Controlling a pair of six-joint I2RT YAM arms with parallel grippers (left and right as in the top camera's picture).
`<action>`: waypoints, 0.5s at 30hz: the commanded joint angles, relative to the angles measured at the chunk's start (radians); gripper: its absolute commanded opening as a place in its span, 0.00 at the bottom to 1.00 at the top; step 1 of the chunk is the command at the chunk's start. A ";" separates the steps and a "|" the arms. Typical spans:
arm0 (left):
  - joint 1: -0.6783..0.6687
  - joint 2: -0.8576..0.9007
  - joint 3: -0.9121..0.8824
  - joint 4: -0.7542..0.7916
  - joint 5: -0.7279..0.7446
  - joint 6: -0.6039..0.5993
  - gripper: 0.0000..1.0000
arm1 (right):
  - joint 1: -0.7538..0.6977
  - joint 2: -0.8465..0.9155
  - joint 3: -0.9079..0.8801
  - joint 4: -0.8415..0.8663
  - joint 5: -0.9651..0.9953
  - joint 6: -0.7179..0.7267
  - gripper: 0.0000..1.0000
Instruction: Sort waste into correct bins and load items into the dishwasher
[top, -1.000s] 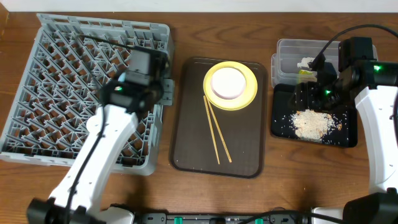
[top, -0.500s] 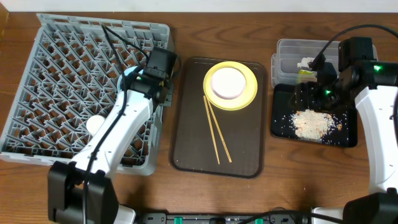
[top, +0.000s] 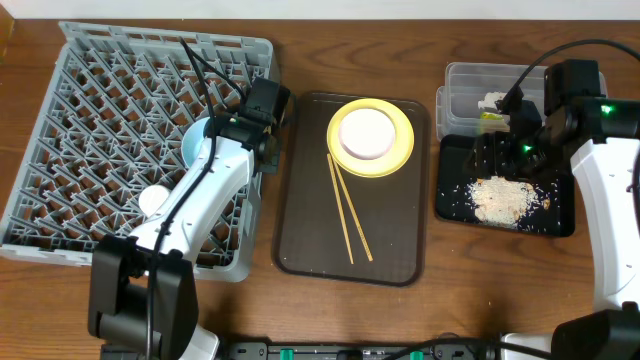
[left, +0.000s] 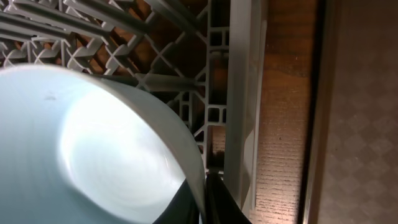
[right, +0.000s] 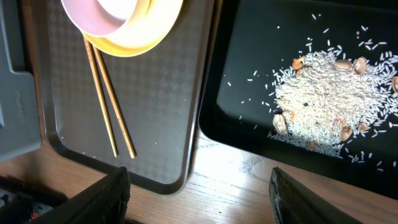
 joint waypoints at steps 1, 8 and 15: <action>0.000 -0.080 0.014 -0.002 0.010 -0.001 0.07 | -0.006 -0.018 0.008 -0.001 0.000 -0.009 0.70; 0.033 -0.230 0.015 -0.002 0.202 -0.001 0.08 | -0.006 -0.018 0.008 -0.001 0.000 -0.009 0.70; 0.244 -0.272 0.014 0.018 0.694 0.000 0.08 | -0.006 -0.018 0.008 -0.002 0.000 -0.009 0.70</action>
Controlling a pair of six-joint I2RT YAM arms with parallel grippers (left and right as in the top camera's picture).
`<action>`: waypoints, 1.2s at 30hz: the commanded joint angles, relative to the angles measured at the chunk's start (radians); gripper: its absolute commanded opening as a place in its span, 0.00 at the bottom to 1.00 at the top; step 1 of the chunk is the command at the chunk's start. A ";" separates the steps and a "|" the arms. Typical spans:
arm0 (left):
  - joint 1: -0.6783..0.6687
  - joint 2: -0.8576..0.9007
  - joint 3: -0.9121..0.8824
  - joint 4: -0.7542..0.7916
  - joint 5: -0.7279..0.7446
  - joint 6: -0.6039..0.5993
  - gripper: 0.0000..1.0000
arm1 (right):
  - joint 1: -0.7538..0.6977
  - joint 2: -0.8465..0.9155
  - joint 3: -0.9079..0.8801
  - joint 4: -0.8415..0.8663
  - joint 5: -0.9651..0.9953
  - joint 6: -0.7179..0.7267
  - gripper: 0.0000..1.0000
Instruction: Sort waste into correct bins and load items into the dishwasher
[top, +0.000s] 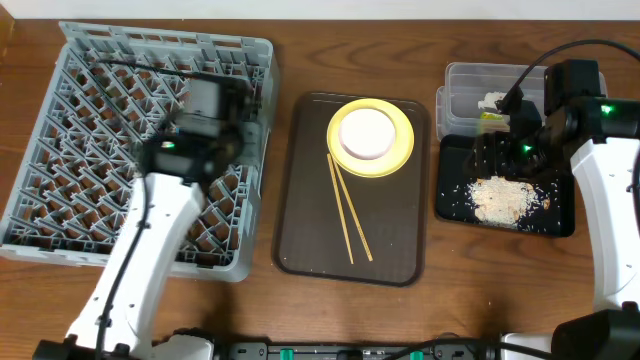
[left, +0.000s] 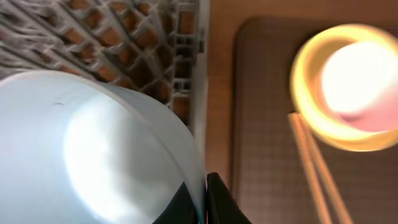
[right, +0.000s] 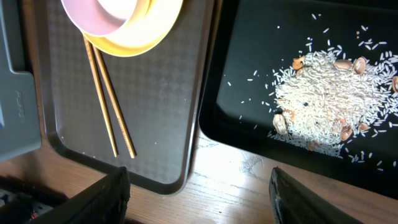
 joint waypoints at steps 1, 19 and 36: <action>0.127 0.008 0.014 0.007 0.382 0.000 0.07 | -0.006 -0.018 0.008 -0.002 0.000 -0.009 0.70; 0.564 0.252 0.012 0.074 1.373 -0.009 0.07 | -0.006 -0.018 0.008 -0.005 0.003 -0.009 0.69; 0.707 0.483 0.005 0.033 1.162 -0.008 0.08 | -0.006 -0.018 0.008 -0.009 0.003 -0.009 0.69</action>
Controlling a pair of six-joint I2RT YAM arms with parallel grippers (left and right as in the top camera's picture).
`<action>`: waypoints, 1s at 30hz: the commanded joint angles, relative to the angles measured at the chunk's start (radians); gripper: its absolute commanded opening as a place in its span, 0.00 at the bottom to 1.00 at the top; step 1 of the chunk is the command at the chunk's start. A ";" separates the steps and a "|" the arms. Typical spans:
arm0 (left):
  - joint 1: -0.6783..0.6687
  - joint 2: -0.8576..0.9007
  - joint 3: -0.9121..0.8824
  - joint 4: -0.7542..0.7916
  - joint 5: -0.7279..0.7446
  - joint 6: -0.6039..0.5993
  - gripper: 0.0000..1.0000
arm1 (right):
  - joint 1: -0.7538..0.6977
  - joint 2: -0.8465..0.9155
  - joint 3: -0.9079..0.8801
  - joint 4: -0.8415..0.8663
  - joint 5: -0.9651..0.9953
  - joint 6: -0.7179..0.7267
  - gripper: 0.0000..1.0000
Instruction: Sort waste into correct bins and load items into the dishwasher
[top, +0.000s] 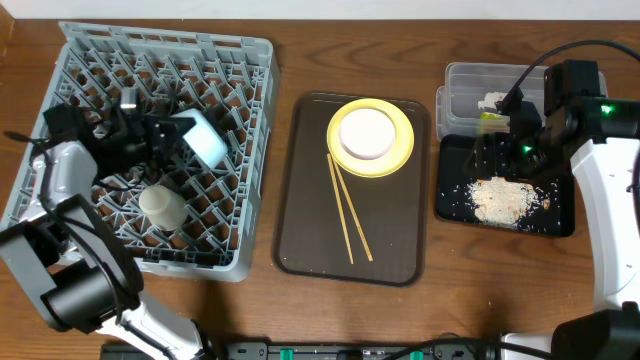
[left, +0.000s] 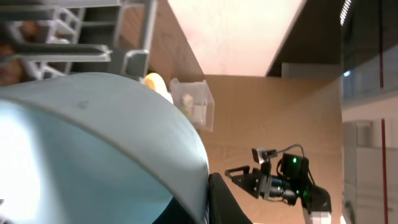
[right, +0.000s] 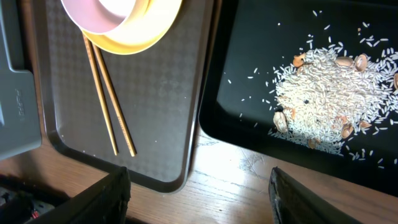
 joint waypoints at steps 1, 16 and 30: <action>0.026 0.013 0.005 -0.020 -0.219 0.003 0.08 | -0.006 -0.018 0.008 -0.002 0.003 -0.009 0.69; 0.093 -0.079 0.005 -0.181 -0.426 0.076 0.75 | -0.006 -0.018 0.008 -0.002 0.010 -0.009 0.69; -0.123 -0.458 0.005 -0.385 -1.033 0.048 0.33 | -0.006 -0.018 0.008 -0.002 0.010 -0.009 0.70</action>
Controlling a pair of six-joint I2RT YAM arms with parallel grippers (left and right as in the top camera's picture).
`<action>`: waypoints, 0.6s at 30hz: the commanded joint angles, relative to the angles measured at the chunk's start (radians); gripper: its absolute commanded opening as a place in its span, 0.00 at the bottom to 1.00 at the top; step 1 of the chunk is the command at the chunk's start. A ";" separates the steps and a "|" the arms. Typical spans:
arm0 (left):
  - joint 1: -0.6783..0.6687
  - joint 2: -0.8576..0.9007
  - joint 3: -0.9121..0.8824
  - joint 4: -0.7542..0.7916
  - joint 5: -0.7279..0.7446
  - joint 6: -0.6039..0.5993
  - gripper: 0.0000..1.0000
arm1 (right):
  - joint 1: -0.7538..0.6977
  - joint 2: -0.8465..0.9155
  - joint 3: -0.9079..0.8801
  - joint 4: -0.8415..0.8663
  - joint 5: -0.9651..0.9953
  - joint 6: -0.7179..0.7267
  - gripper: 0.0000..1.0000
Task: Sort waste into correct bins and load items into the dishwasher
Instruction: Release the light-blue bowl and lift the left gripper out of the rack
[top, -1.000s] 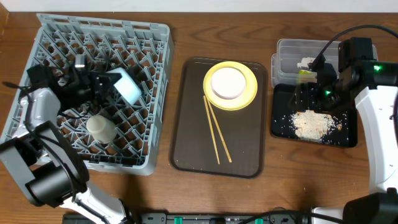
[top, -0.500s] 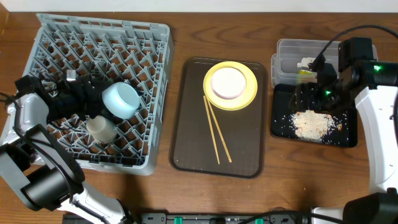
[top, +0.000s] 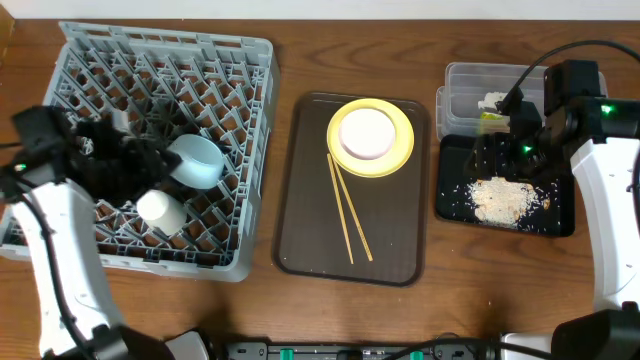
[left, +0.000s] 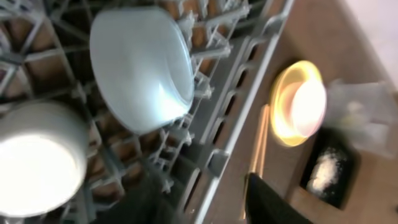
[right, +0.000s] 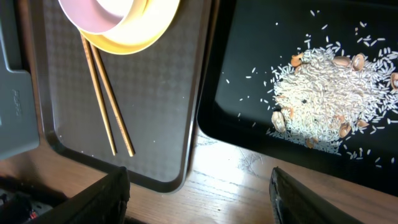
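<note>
A light blue bowl rests tilted among the pegs of the grey dishwasher rack, beside a white cup. My left gripper is open just left of the bowl, not touching it. My right gripper is open and empty, above the gap between the brown tray and the black tray. A yellow plate holding a pink bowl, with two chopsticks, lies on the brown tray.
The black tray carries a heap of rice and shells. Two clear bins stand behind it, one holding scraps. The left arm lies over the rack's left part. Bare wood shows between rack and brown tray.
My left gripper let go of the light blue bowl, which now sits in the rack next to the white cup, and it has drawn back to the left. The right arm is unchanged.
My left gripper was shut on the blue bowl at the rack's right edge, and soon after still held it farther back over the rack. Later it held the bowl on its side over the rack's middle. Now the bowl rests in the rack, released.
</note>
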 joint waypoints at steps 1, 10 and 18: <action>-0.089 0.003 0.000 -0.060 -0.262 -0.027 0.31 | -0.006 -0.018 0.008 -0.002 0.003 -0.009 0.70; -0.296 0.019 -0.125 -0.090 -0.403 -0.150 0.10 | -0.006 -0.018 0.008 -0.002 0.003 -0.009 0.70; -0.421 0.021 -0.266 -0.037 -0.402 -0.196 0.09 | -0.006 -0.018 0.008 -0.005 0.003 -0.009 0.70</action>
